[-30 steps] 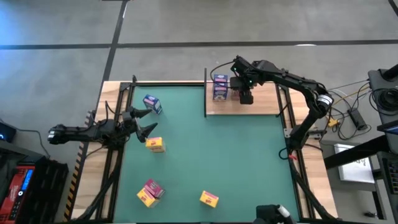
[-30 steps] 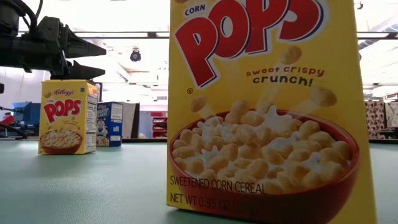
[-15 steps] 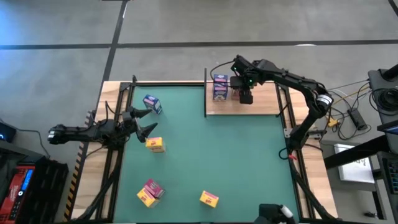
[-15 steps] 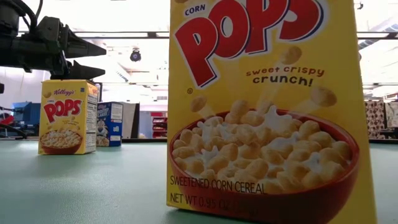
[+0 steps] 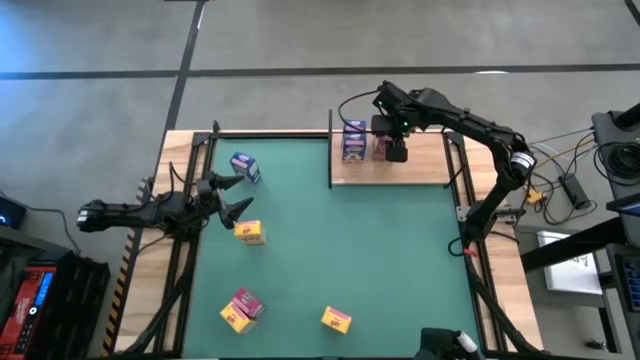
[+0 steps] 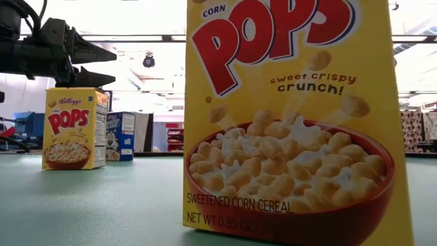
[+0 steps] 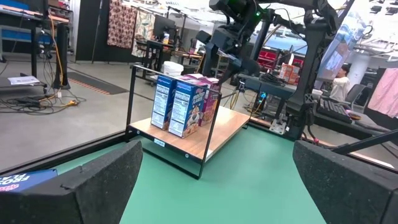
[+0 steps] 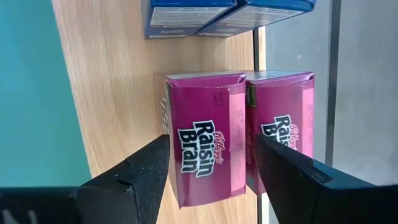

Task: Stack cereal on shelf
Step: Put the pink cereal box on the shelf

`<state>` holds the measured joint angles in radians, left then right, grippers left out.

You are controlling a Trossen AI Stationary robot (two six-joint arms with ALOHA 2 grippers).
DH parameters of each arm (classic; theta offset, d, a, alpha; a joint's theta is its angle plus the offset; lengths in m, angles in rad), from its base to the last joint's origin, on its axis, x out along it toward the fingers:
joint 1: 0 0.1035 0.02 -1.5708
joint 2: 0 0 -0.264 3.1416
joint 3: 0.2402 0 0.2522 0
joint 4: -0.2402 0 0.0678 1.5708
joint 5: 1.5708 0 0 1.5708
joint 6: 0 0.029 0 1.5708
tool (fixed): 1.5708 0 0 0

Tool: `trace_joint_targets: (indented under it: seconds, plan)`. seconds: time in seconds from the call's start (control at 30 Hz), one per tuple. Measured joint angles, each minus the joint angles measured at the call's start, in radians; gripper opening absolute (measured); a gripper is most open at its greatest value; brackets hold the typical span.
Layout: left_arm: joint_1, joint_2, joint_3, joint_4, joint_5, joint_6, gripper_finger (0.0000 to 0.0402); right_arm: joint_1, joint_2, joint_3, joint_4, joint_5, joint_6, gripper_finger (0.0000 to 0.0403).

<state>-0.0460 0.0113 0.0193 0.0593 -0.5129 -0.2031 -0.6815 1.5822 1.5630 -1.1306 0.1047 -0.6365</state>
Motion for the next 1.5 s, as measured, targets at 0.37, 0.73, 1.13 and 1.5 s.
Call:
trace_joint_targets:
  seconds: [0.37, 0.73, 1.13, 1.5]
  plan:
    - [0.000, 0.000, 0.000, 0.000, 0.000, 0.000, 0.0400, 0.000, 0.000, 0.098, -0.091, 0.001, 0.036, 0.0241]
    - [0.000, 0.000, 0.000, 0.000, 0.000, 0.000, 0.0400, 0.004, -0.002, 0.195, -0.158, -0.002, 0.192, 0.0315]
    - [0.000, 0.000, 0.000, 0.000, 0.000, 0.000, 0.0400, 0.012, -0.003, 0.270, -0.191, 0.000, 0.468, 0.0322]
    - [0.000, 0.000, 0.000, 0.000, 0.000, 0.000, 0.0400, 0.209, -0.003, 0.194, -0.259, 0.026, 0.738, 0.0322]
